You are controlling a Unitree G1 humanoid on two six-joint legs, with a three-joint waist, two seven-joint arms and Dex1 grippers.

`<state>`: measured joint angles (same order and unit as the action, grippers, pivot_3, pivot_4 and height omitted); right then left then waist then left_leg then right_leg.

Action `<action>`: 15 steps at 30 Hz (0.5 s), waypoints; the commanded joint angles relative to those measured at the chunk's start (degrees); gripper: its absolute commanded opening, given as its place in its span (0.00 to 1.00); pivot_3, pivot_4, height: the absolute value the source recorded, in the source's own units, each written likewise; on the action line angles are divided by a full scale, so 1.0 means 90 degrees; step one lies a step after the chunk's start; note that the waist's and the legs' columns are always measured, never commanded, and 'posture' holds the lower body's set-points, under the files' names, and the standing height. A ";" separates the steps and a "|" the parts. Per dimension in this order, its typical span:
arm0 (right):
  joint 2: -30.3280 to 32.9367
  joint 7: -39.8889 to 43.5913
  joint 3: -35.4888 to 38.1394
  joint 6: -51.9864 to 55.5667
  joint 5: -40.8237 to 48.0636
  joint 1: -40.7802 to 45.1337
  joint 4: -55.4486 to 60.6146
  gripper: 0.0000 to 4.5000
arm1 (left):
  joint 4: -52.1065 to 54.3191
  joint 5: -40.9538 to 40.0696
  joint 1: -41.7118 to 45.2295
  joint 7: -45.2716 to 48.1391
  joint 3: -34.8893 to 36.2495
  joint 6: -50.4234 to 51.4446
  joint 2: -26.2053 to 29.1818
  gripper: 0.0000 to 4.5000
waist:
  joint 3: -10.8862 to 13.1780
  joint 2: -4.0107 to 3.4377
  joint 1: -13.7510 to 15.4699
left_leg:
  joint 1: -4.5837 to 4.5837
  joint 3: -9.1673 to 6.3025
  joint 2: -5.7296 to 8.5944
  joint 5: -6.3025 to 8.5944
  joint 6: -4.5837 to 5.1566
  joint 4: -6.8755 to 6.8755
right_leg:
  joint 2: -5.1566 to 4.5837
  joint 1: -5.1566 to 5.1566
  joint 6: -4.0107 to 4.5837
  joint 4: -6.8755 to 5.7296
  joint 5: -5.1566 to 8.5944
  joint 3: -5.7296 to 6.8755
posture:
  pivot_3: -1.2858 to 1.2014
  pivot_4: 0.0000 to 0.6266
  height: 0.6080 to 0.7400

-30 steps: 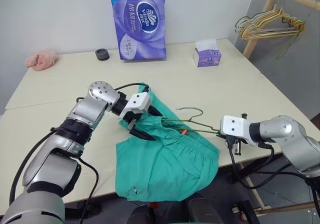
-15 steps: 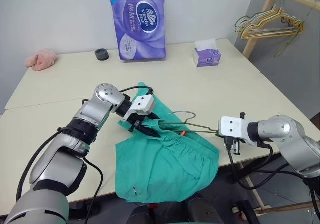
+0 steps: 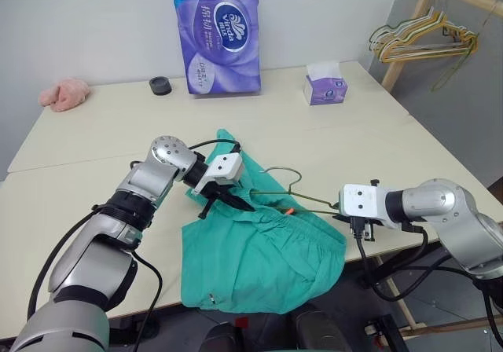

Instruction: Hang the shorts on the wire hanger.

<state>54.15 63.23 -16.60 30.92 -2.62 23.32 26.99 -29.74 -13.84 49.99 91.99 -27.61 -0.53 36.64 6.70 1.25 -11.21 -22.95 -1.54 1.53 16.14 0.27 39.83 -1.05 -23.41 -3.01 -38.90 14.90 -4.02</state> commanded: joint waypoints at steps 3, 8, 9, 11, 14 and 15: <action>0.0788 0.0344 0.0992 0.0277 0.0454 -0.0334 0.0340 0.67 | 0.0094 0.0139 -0.0041 0.0056 0.0390 -0.0074 -0.0033 0.00 | 0.0001 -0.0001 0.0018 | -0.0001 -0.0002 0.0002 0.0000 0.0000 0.0000 | -0.0002 0.0000 0.0000 0.0001 0.0000 0.0002 | 0.42 0.11 1.00; 0.0515 0.0035 0.3029 0.1627 0.1261 -0.2263 0.0864 0.99 | -0.0020 0.0270 -0.0077 -0.0151 0.0661 -0.0077 -0.0108 0.00 | 0.0001 0.0002 0.0065 | -0.0002 -0.0015 0.0002 0.0001 0.0002 -0.0002 | -0.0002 0.0010 -0.0004 0.0004 0.0004 0.0002 | 0.42 0.13 1.00; 0.0258 -0.0118 0.3302 0.1891 0.1428 -0.2577 0.1051 0.99 | -0.0014 0.0284 -0.0089 -0.0157 0.0708 -0.0060 -0.0110 0.00 | 0.0001 0.0002 0.0070 | 0.0001 -0.0011 0.0002 0.0001 0.0002 0.0001 | -0.0001 0.0011 -0.0004 0.0001 0.0004 -0.0001 | 0.42 0.14 1.00; -0.0307 -0.0457 0.3574 0.2288 0.1720 -0.3052 0.1444 0.99 | 0.0014 0.0299 -0.0113 -0.0141 0.0784 -0.0001 -0.0100 0.00 | 0.0001 0.0002 0.0086 | 0.0003 -0.0014 0.0002 0.0001 0.0002 0.0001 | 0.0000 0.0014 -0.0005 -0.0002 0.0004 -0.0002 | 0.42 0.15 1.00; -0.1145 -0.1206 0.3508 0.2704 0.1855 -0.3515 0.1874 0.99 | 0.0041 0.0287 -0.0136 -0.0181 0.0930 0.0102 -0.0084 0.00 | 0.0001 0.0001 0.0070 | 0.0008 -0.0009 0.0001 0.0001 0.0002 0.0001 | 0.0000 0.0014 -0.0006 -0.0006 0.0005 -0.0006 | 0.42 0.15 1.00; -0.1570 -0.1543 0.3334 0.2923 0.1939 -0.3588 0.2019 0.99 | 0.0035 0.0267 -0.0130 -0.0208 0.0987 0.0157 -0.0083 0.00 | 0.0001 0.0001 0.0069 | 0.0008 -0.0008 0.0001 0.0001 0.0002 0.0000 | 0.0000 0.0014 -0.0006 -0.0006 0.0005 -0.0007 | 0.42 0.15 1.00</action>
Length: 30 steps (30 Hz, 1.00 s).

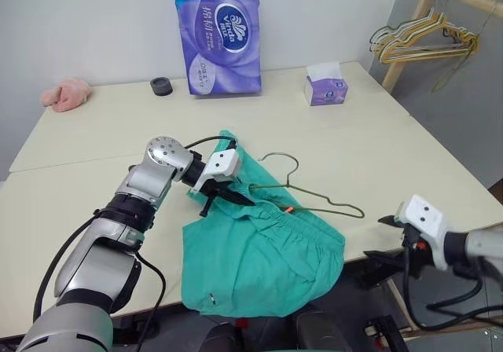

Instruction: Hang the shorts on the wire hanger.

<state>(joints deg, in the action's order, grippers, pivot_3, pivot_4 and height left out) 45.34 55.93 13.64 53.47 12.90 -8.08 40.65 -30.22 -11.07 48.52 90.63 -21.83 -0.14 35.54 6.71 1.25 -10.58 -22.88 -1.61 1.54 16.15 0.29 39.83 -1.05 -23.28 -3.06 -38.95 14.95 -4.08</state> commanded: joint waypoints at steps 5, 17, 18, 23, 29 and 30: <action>-0.1630 -0.1637 -0.0446 0.1119 0.0555 -0.0045 0.0609 0.99 | 0.0193 -0.0048 0.0023 -0.0049 0.0500 0.0320 0.0022 0.00 | 0.0000 0.0001 0.0029 | -0.0003 -0.0010 -0.0002 0.0000 0.0000 -0.0002 | 0.0000 -0.0001 0.0000 0.0003 0.0000 0.0007 | 0.42 0.16 1.00; -0.2854 -0.2394 -0.0294 0.2530 0.1690 0.0524 0.0105 0.91 | 0.0481 -0.0029 -0.0072 -0.0115 0.0662 0.0529 0.0041 0.00 | 0.0000 0.0000 0.0134 | 0.0000 -0.0012 0.0003 0.0000 -0.0001 0.0000 | -0.0001 0.0000 -0.0002 0.0000 0.0002 0.0006 | 0.43 0.15 1.00; -0.2898 -0.2477 -0.0332 0.2540 0.1709 0.0601 0.0058 0.87 | 0.0506 -0.0035 -0.0079 -0.0122 0.0668 0.0551 0.0046 0.00 | 0.0000 0.0000 0.0129 | -0.0001 -0.0013 0.0003 0.0000 -0.0001 -0.0001 | -0.0001 0.0000 -0.0002 0.0000 0.0002 0.0006 | 0.43 0.15 1.00; -0.2606 -0.2681 -0.0750 0.2208 0.1579 0.0925 -0.0159 0.49 | 0.0572 -0.0051 -0.0092 -0.0172 0.0707 0.0617 0.0045 0.00 | 0.0000 0.0000 0.0130 | -0.0001 -0.0010 0.0003 0.0000 -0.0001 0.0000 | -0.0002 -0.0001 -0.0002 0.0001 0.0002 0.0006 | 0.43 0.15 1.00; -0.1354 -0.2634 -0.0808 0.1474 0.1214 0.0961 -0.0271 0.03 | 0.0701 -0.0193 -0.0102 -0.0214 0.0856 0.0903 0.0073 0.00 | 0.0001 0.0000 0.0135 | -0.0002 -0.0007 0.0009 0.0000 0.0000 0.0000 | -0.0004 0.0000 -0.0004 0.0004 0.0003 0.0006 | 0.43 0.15 1.00; -0.1084 -0.2604 -0.0703 0.1294 0.1120 0.0936 -0.0329 0.01 | 0.0764 -0.0268 -0.0106 -0.0194 0.0907 0.1056 0.0097 0.00 | 0.0001 0.0000 0.0135 | -0.0002 -0.0008 0.0008 0.0000 0.0000 0.0000 | -0.0003 0.0000 -0.0004 0.0003 0.0003 0.0006 | 0.43 0.15 1.00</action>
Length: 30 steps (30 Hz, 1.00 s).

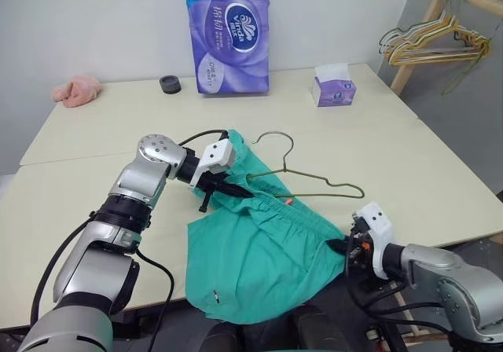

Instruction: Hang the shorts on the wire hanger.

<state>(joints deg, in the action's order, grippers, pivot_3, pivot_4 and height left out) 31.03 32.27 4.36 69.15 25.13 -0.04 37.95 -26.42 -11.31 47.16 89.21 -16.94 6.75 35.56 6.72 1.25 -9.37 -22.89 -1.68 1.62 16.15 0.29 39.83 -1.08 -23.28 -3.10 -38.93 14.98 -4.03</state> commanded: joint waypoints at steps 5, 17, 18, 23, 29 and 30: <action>0.1035 0.0082 0.0820 -0.0845 -0.0189 -0.0084 -0.0249 0.01 | 0.0690 -0.0515 -0.0001 0.0142 0.0480 0.0913 0.0247 0.00 | 0.0000 0.0000 0.0000 | 0.0000 0.0004 -0.0002 0.0000 0.0001 0.0000 | 0.0004 0.0000 -0.0001 0.0000 0.0001 0.0001 | 0.43 0.15 1.00; 0.1783 0.0443 0.1469 -0.1147 0.0169 -0.0181 -0.0291 0.01 | 0.0862 -0.0366 -0.0132 0.0366 -0.0083 0.0610 0.0777 0.00 | 0.0000 0.0000 0.0018 | 0.0002 0.0016 0.0000 0.0002 0.0003 0.0000 | 0.0004 0.0003 -0.0003 0.0003 0.0001 -0.0002 | 0.43 0.15 1.00; 0.1813 0.0470 0.1481 -0.1152 0.0217 -0.0177 -0.0259 0.01 | 0.0801 -0.0294 -0.0119 0.0365 -0.0078 0.0556 0.0751 0.00 | 0.0000 0.0000 0.0016 | 0.0002 0.0017 0.0000 0.0002 0.0003 0.0000 | 0.0004 0.0003 -0.0003 0.0003 0.0001 -0.0003 | 0.43 0.15 1.00; 0.1995 0.0525 0.1516 -0.1054 0.0455 -0.0139 0.0023 0.01 | 0.0669 -0.0153 -0.0103 0.0360 -0.0163 0.0388 0.0746 0.00 | 0.0001 0.0001 0.0007 | 0.0003 0.0017 0.0000 0.0002 0.0004 -0.0002 | 0.0004 0.0003 -0.0003 0.0003 0.0002 -0.0002 | 0.43 0.16 1.00; 0.2185 0.0565 0.1606 -0.1112 0.0521 -0.0228 -0.0018 0.01 | 0.0573 -0.0063 -0.0104 0.0366 -0.0296 0.0207 0.0818 0.00 | 0.0001 0.0001 0.0013 | 0.0002 0.0016 -0.0001 0.0002 0.0004 -0.0001 | 0.0004 0.0003 -0.0003 0.0004 0.0002 -0.0005 | 0.43 0.16 1.00; 0.2234 0.0589 0.1641 -0.1111 0.0543 -0.0218 0.0018 0.01 | 0.0538 0.0000 -0.0102 0.0366 -0.0294 0.0149 0.0810 0.00 | 0.0001 0.0001 0.0012 | 0.0002 0.0017 -0.0001 0.0002 0.0004 -0.0001 | 0.0004 0.0003 -0.0004 0.0004 0.0002 -0.0005 | 0.43 0.16 1.00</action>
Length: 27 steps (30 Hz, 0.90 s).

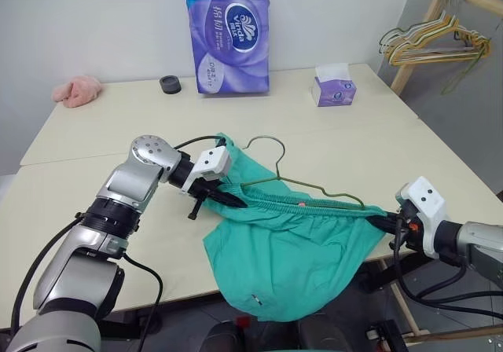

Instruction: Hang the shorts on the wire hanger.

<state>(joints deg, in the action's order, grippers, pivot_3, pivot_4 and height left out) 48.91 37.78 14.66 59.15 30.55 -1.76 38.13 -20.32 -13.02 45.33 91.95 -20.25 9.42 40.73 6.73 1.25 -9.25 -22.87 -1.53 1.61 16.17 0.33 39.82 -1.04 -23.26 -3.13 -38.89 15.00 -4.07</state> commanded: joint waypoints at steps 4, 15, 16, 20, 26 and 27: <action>0.0709 0.0241 0.0576 0.0000 0.0026 0.0153 0.0164 0.01 | -0.0252 0.0377 0.0090 0.0033 0.0079 -0.0288 0.0191 0.00 | 0.0001 -0.0001 -0.0005 | 0.0000 0.0001 0.0000 0.0000 0.0000 0.0000 | 0.0000 0.0000 0.0000 0.0001 0.0000 0.0001 | 0.42 0.16 1.00; 0.1981 0.0957 0.0049 -0.0395 0.0124 0.0850 0.0447 0.01 | -0.0381 0.0703 0.0106 -0.0440 0.0115 -0.0562 -0.0135 0.00 | 0.0005 0.0002 -0.0014 | 0.0001 0.0006 -0.0001 0.0002 0.0003 0.0000 | 0.0000 0.0000 -0.0007 0.0004 0.0004 0.0002 | 0.42 0.16 1.00; 0.2010 0.0942 -0.0271 -0.0454 0.0080 0.1168 0.0456 0.01 | -0.0349 0.0729 0.0112 -0.0536 0.0119 -0.0563 -0.0209 0.00 | 0.0005 0.0003 -0.0017 | 0.0001 0.0006 -0.0001 0.0002 0.0003 -0.0001 | 0.0000 0.0000 -0.0007 0.0004 0.0004 0.0002 | 0.42 0.16 1.00; 0.1908 0.0998 -0.1752 -0.0702 -0.0344 0.2600 0.0300 0.01 | -0.0180 0.0775 0.0188 -0.0987 0.0169 -0.0430 -0.0609 0.00 | 0.0005 0.0002 -0.0050 | -0.0001 0.0006 -0.0005 0.0002 0.0003 -0.0002 | -0.0001 -0.0006 -0.0001 0.0006 0.0001 -0.0002 | 0.41 0.14 1.00; 0.1692 0.1198 -0.2914 -0.0852 -0.0892 0.3601 0.0185 0.01 | 0.0028 0.0821 0.0089 -0.1396 0.0224 -0.0299 -0.0910 0.00 | 0.0005 0.0002 -0.0033 | -0.0008 0.0000 -0.0005 0.0003 0.0004 -0.0001 | -0.0008 -0.0009 0.0001 0.0010 -0.0001 -0.0006 | 0.42 0.14 1.00; 0.1641 0.1224 -0.3018 -0.0874 -0.0951 0.3690 0.0189 0.01 | 0.0060 0.0816 0.0053 -0.1425 0.0222 -0.0287 -0.0930 0.00 | 0.0005 0.0002 -0.0032 | -0.0008 0.0001 -0.0005 0.0003 0.0004 -0.0001 | -0.0009 -0.0009 0.0001 0.0010 -0.0001 -0.0006 | 0.42 0.14 1.00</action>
<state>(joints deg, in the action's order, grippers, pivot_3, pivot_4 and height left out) 64.09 48.32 -12.11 52.82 23.19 29.63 38.81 -22.19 -5.28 45.47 80.18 -19.73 6.67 32.93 6.78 1.27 -9.53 -22.94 -1.53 1.56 16.20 0.36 39.81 -1.13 -23.34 -3.12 -38.81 14.99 -4.12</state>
